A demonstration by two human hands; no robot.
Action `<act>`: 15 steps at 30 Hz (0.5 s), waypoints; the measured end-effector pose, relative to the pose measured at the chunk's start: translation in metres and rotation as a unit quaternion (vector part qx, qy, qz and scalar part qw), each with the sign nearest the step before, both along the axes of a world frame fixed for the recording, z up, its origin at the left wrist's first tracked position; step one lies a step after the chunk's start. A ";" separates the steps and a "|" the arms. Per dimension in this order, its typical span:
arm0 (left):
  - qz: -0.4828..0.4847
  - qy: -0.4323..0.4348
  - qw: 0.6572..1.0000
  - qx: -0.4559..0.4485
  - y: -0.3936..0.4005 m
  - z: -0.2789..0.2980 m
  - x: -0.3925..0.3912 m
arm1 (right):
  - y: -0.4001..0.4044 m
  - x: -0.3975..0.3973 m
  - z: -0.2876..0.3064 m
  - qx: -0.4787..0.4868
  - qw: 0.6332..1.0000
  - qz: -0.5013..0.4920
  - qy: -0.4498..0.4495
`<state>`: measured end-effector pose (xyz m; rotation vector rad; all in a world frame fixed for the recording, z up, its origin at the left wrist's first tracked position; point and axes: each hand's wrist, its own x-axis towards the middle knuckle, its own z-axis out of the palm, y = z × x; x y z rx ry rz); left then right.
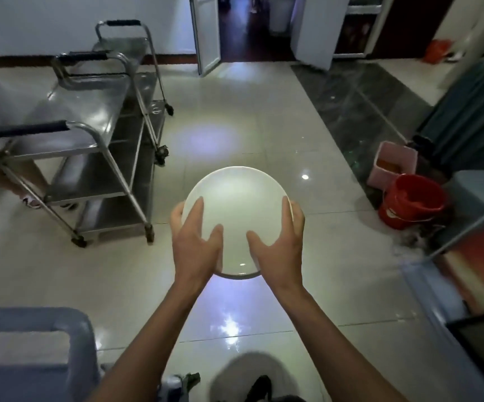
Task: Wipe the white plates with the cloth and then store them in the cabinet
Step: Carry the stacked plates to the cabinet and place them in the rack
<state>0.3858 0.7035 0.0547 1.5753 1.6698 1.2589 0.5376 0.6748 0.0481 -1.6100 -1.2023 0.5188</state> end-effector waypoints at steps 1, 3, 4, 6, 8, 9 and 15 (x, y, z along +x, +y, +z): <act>-0.016 -0.001 1.000 0.000 0.010 -0.001 0.017 | 0.005 0.016 -0.001 -0.001 1.000 -0.016 -0.002; -0.050 -0.013 0.999 -0.005 0.026 -0.002 0.050 | 0.010 0.046 -0.002 -0.007 0.999 -0.051 -0.008; -0.068 -0.018 0.997 -0.005 0.033 -0.003 0.066 | 0.012 0.060 -0.002 -0.007 0.998 -0.069 -0.011; -0.103 -0.021 0.994 -0.009 0.047 -0.005 0.098 | 0.015 0.088 -0.002 -0.010 0.994 -0.105 -0.017; -0.139 -0.023 0.990 -0.021 0.059 -0.007 0.129 | 0.017 0.116 -0.004 -0.015 0.990 -0.142 -0.013; -0.157 -0.023 0.987 -0.025 0.065 -0.009 0.145 | 0.018 0.129 -0.006 -0.019 0.987 -0.160 -0.011; -0.253 -0.008 0.967 -0.039 0.110 -0.024 0.233 | 0.033 0.197 -0.020 -0.045 0.966 -0.256 -0.003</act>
